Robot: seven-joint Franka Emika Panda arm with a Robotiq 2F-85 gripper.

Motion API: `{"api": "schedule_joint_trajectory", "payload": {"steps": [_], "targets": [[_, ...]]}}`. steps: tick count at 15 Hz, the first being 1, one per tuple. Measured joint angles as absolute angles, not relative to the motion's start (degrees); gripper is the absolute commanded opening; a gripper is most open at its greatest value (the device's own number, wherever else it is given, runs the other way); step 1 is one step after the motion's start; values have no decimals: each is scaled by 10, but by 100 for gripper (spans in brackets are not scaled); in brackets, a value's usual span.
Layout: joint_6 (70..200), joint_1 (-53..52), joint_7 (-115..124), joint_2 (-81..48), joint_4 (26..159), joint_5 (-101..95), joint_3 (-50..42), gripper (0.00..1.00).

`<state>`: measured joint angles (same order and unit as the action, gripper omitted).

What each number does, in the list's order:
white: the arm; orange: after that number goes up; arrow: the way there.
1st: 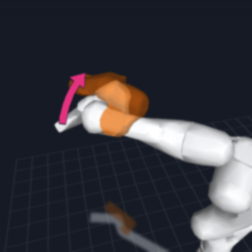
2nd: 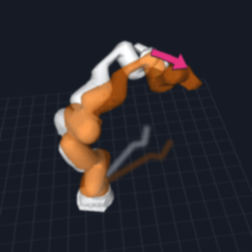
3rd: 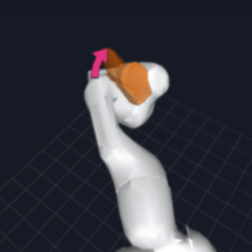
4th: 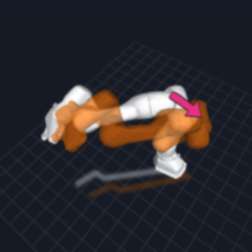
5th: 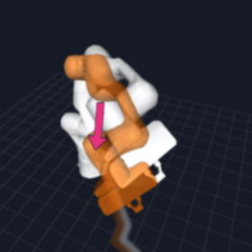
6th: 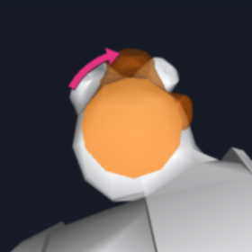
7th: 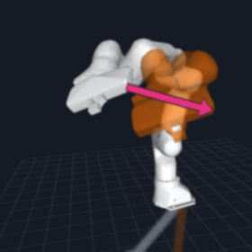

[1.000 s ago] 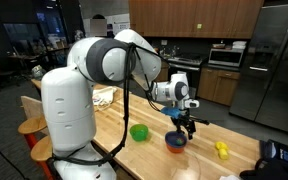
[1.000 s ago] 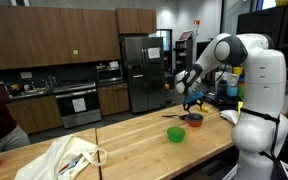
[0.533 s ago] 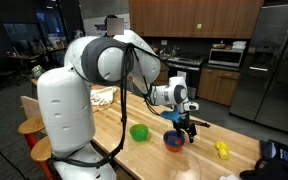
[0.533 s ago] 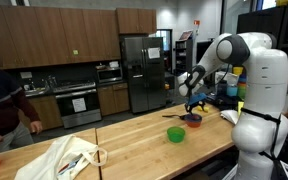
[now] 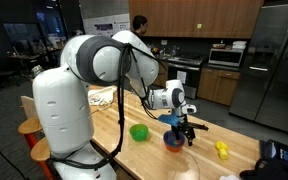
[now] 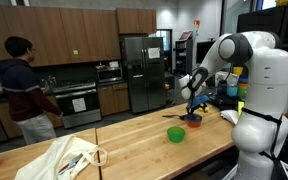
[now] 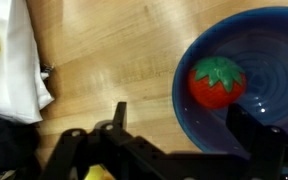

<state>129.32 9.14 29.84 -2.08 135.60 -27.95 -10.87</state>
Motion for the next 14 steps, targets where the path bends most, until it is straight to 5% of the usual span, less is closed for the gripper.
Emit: {"api": "schedule_joint_trajectory", "payload": {"steps": [14], "targets": [[1301,91,299,-19,1368,-289,-108,100]]}}
